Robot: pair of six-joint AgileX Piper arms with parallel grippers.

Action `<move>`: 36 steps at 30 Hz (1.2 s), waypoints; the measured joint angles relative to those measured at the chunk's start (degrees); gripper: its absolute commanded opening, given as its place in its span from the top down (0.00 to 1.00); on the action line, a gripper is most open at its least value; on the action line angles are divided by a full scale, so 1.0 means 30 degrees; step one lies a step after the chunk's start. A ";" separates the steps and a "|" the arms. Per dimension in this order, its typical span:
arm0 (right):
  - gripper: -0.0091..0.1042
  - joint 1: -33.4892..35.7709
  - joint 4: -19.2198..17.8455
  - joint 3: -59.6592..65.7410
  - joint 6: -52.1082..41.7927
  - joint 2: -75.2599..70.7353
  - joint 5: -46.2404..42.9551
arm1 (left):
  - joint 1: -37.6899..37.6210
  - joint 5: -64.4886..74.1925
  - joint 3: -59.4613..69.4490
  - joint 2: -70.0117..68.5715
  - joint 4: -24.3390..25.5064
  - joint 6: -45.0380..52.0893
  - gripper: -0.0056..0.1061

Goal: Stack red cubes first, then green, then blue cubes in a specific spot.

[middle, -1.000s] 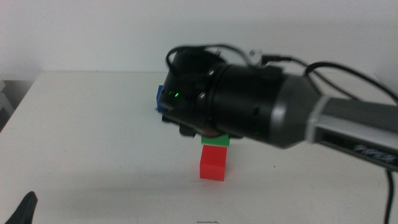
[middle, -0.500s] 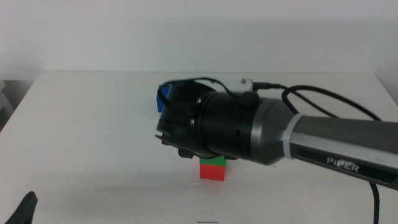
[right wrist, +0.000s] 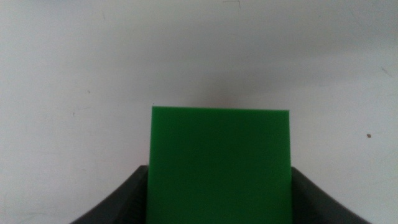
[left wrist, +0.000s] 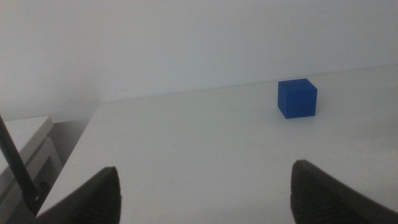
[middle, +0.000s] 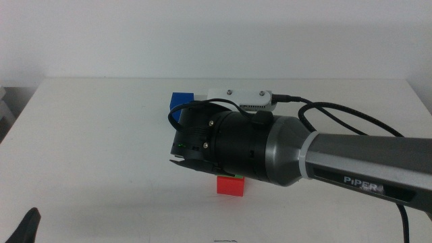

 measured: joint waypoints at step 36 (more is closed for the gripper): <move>0.93 0.0000 -0.0634 0.0442 0.0668 0.0466 -0.0169 | 0.0000 0.0000 0.0000 0.0000 0.0000 0.0000 0.11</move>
